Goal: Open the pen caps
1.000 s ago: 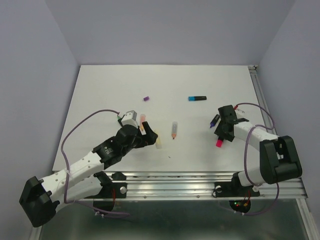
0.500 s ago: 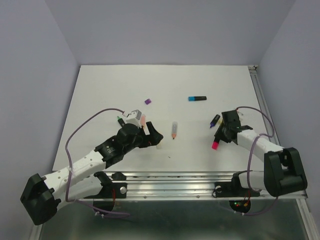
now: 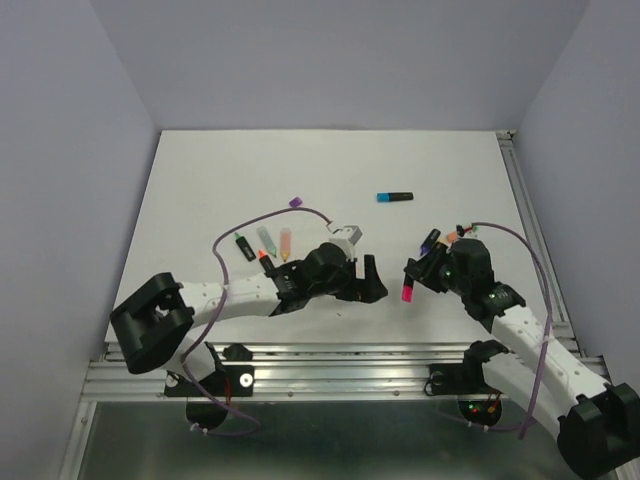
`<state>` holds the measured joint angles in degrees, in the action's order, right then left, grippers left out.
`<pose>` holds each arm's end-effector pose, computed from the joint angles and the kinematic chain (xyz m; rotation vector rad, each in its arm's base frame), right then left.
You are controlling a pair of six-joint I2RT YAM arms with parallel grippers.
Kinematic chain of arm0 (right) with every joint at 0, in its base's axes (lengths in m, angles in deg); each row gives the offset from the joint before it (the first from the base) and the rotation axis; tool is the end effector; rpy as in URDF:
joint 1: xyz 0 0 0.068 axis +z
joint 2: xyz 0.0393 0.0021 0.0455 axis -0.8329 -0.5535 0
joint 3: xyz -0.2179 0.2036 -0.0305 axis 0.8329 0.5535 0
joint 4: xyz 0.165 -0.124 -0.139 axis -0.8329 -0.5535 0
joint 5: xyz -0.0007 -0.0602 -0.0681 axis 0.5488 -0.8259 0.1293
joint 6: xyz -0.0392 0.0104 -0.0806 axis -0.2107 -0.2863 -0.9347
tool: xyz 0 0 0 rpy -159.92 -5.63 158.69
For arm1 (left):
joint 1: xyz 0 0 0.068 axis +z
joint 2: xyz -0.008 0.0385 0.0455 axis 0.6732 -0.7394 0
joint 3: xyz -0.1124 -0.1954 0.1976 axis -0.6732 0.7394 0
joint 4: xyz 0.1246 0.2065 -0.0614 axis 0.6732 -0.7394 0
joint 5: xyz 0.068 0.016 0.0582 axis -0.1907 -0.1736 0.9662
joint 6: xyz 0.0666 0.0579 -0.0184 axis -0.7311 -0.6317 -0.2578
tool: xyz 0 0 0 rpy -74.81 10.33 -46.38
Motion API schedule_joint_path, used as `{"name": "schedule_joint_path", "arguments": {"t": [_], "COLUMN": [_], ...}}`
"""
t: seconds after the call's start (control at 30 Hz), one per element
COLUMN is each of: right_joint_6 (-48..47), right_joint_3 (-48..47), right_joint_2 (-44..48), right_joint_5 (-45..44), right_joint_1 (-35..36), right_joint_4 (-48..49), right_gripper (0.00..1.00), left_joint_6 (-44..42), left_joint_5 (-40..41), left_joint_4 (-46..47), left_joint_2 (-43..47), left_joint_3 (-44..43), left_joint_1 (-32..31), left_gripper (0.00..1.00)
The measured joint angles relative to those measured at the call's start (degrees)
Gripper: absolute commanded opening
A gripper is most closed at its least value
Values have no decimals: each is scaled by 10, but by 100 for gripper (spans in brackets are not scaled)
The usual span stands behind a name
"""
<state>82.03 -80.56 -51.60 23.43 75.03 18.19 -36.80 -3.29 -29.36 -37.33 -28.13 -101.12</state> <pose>0.1681 0.0625 0.2051 0.4732 2.2249 0.6819 0.1646 -0.2848 0.2414 0.3632 2.1697 -1.1729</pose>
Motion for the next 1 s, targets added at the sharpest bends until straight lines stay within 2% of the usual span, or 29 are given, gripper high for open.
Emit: {"name": "schedule_joint_path", "arguments": {"t": [0.2,0.47,0.6,0.63,0.73,0.8,0.87,1.0], "right_joint_6": [42,103,122,126,133,137,139,141], "right_joint_3": [0,-1,-11,-14,-17,-17,-17,-17], "right_joint_2": [-29,-32,-33,-33,-39,-41,-42,-41], "right_joint_5": [-7,-38,-50,-50,-47,-45,-44,-38], "right_joint_1": [68,77,77,77,77,77,77,77], "right_joint_4": [18,28,26,27,33,34,35,35], "right_gripper": [1,1,1,1,1,1,1,1], "left_joint_6": [-14,-23,-24,-24,-26,-27,-28,-29], "left_joint_5": [-29,-60,-65,-68,-72,-73,-74,-73], "left_joint_4": [52,64,67,67,67,68,70,70], "left_joint_2": [-114,-161,-161,-161,-161,-161,-163,-168], "left_joint_3": [-104,-121,-121,-121,-121,-121,-121,-121], "left_joint_1": [-31,-31,-34,-35,-37,-39,-42,-45], "left_gripper": [99,96,86,79,76,70,64,44]}}
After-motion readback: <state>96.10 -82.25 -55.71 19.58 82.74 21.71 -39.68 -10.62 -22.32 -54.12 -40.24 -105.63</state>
